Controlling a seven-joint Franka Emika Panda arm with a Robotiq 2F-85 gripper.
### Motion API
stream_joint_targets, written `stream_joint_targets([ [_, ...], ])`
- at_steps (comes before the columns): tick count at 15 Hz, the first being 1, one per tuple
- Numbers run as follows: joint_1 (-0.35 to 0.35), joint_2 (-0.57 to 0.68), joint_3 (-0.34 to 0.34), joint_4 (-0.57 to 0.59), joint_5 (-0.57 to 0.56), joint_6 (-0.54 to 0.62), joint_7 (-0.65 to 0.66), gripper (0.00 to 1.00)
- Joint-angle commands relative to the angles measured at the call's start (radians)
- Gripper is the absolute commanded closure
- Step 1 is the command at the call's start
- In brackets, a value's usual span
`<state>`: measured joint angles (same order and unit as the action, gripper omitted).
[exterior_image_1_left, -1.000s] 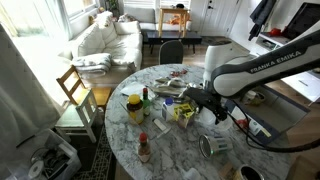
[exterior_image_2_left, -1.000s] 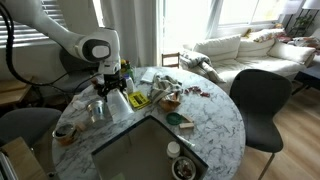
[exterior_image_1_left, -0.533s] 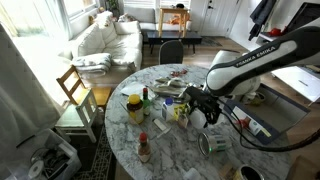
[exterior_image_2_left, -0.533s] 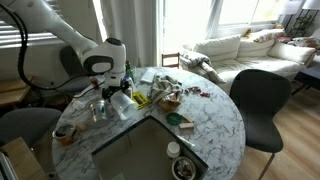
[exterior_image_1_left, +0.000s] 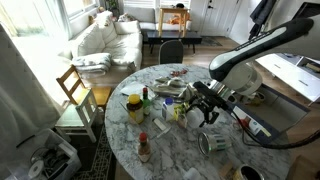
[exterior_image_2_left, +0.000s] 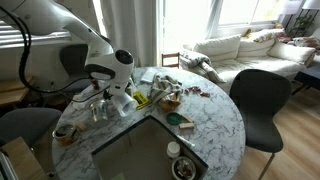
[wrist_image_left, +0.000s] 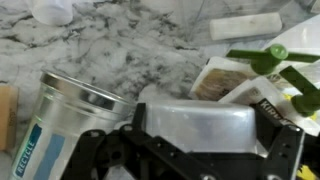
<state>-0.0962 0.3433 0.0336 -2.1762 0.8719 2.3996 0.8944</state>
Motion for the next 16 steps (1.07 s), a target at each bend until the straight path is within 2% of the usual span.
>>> stream_joint_targets([
  [1, -0.015, 0.056, -0.011, 0.034, 0.127, -0.09, -0.138, 0.0],
  [6, -0.02, 0.108, -0.039, 0.06, 0.264, -0.211, -0.29, 0.0],
  [12, -0.013, 0.135, -0.077, 0.08, 0.32, -0.322, -0.365, 0.0],
  [16, -0.008, 0.09, -0.103, 0.06, 0.329, -0.356, -0.399, 0.0],
])
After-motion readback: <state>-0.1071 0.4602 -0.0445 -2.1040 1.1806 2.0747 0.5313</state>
